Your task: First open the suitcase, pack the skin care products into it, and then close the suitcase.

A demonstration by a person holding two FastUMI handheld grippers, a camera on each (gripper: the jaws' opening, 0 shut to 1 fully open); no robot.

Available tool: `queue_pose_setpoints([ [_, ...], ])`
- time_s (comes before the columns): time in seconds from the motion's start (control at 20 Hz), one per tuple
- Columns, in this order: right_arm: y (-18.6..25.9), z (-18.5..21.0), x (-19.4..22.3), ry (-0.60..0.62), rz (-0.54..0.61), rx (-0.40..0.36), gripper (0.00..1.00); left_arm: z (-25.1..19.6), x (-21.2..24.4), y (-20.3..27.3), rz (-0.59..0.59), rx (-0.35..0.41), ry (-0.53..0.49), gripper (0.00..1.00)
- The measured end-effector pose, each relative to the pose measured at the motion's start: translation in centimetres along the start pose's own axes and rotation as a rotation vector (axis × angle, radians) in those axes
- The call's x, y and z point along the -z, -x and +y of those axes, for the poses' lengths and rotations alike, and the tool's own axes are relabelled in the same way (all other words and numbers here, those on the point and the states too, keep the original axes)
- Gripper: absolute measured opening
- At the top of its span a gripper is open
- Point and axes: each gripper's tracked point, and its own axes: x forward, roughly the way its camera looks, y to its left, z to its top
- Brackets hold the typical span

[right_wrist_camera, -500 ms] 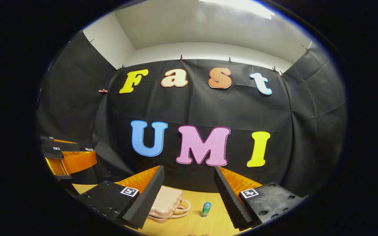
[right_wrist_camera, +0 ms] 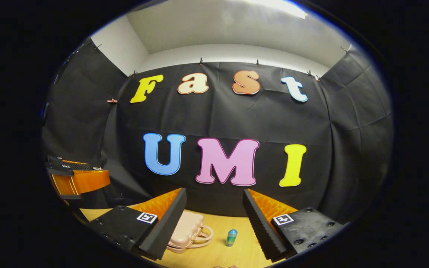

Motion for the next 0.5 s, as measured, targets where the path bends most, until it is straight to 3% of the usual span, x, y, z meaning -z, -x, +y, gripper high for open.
queue_pose_setpoints([
  [0.4, -4.3, -1.4, 1.0, -0.013, 0.004, -0.024, 0.96, -0.9, -0.4, -4.1, 0.0, -0.018, -0.05, 0.96],
  [0.5, -4.9, -2.0, 1.2, -0.01, 0.004, -0.022, 0.96, -1.1, 1.4, -5.2, 0.057, -0.024, -0.045, 0.96],
])
